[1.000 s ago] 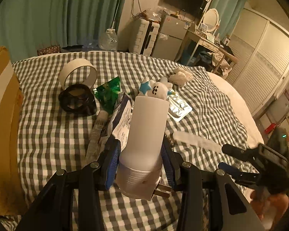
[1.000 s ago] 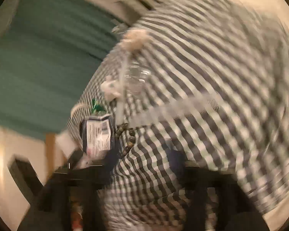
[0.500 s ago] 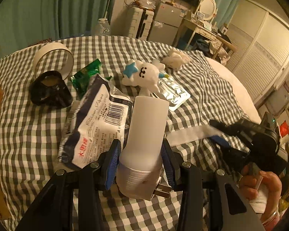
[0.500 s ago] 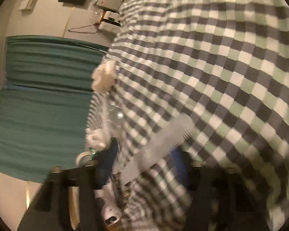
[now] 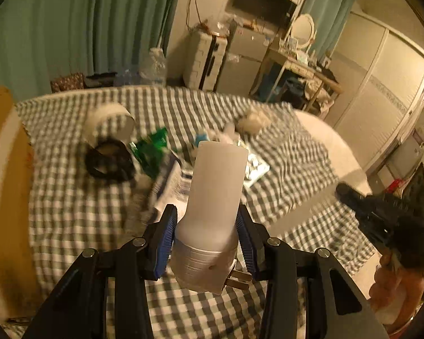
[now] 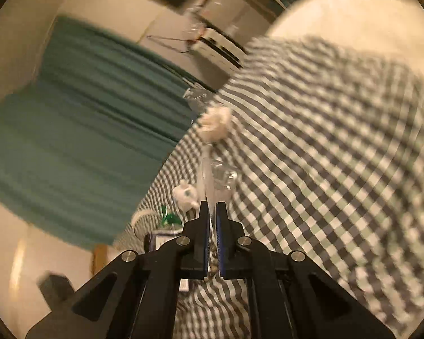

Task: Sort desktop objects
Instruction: 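Lift and carry the comb and white bottle over the cardboard box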

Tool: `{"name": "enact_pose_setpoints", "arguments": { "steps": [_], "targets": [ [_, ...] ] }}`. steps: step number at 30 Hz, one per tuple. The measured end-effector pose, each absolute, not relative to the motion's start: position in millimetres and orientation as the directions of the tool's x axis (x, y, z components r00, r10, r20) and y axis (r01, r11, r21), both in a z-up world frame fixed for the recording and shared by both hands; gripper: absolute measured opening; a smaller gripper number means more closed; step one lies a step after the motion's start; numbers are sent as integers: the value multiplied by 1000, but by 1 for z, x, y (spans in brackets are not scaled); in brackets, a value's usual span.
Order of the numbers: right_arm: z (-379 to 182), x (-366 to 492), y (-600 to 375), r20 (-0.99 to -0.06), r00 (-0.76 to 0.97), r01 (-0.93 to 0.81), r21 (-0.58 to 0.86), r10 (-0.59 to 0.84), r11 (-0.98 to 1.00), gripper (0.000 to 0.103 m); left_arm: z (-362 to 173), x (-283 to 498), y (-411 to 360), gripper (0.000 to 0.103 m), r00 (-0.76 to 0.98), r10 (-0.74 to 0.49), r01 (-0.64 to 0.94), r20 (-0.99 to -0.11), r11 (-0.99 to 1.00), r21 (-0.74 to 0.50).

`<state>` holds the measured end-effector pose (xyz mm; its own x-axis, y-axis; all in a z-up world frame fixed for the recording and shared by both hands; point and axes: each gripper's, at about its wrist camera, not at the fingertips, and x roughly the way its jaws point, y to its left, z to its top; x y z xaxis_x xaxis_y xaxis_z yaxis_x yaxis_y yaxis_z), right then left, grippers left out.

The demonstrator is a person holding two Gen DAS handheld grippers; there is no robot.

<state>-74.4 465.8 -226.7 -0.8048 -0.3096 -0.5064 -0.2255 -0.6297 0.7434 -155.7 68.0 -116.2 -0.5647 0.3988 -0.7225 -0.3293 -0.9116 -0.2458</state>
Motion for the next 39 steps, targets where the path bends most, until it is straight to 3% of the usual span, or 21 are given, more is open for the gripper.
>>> {"name": "enact_pose_setpoints", "arguments": {
  "steps": [5,10,12,20,24,28,33,39],
  "targets": [
    [-192,-51,441,-578,-778,-217,613,-245,-760,4,-92,-137,47,43,-599,400,-328,-694,-913,-243],
    [-173,-46,411,-789,-583,-211,375,-192,-903,4,-93,-125,34,43,-602,400,-313,-691,-914,-257],
    [-176,-49,398,-835,-527,-182,294,-159,-938,4,-102,-125,32,43,-586,398,-295,-706,-916,-271],
    [-266,-69,362,-936,-345,-182,136,-67,-974,5,-134,-127,25,43,-535,378,-278,-756,-923,-264],
    [-300,-69,359,-950,-309,-183,113,-51,-977,6,-149,-131,20,43,-513,372,-251,-774,-927,-279],
    [-290,-62,367,-931,-355,-187,156,-82,-970,4,-144,-129,18,43,-525,372,-255,-765,-927,-276],
    [-240,-46,364,-886,-457,-150,156,-72,-976,4,-105,-121,17,43,-574,393,-285,-718,-918,-275],
    [-138,-27,328,-791,-603,-43,161,-102,-986,4,-34,-111,-1,43,-639,406,-291,-654,-914,-283]
  ]
}}
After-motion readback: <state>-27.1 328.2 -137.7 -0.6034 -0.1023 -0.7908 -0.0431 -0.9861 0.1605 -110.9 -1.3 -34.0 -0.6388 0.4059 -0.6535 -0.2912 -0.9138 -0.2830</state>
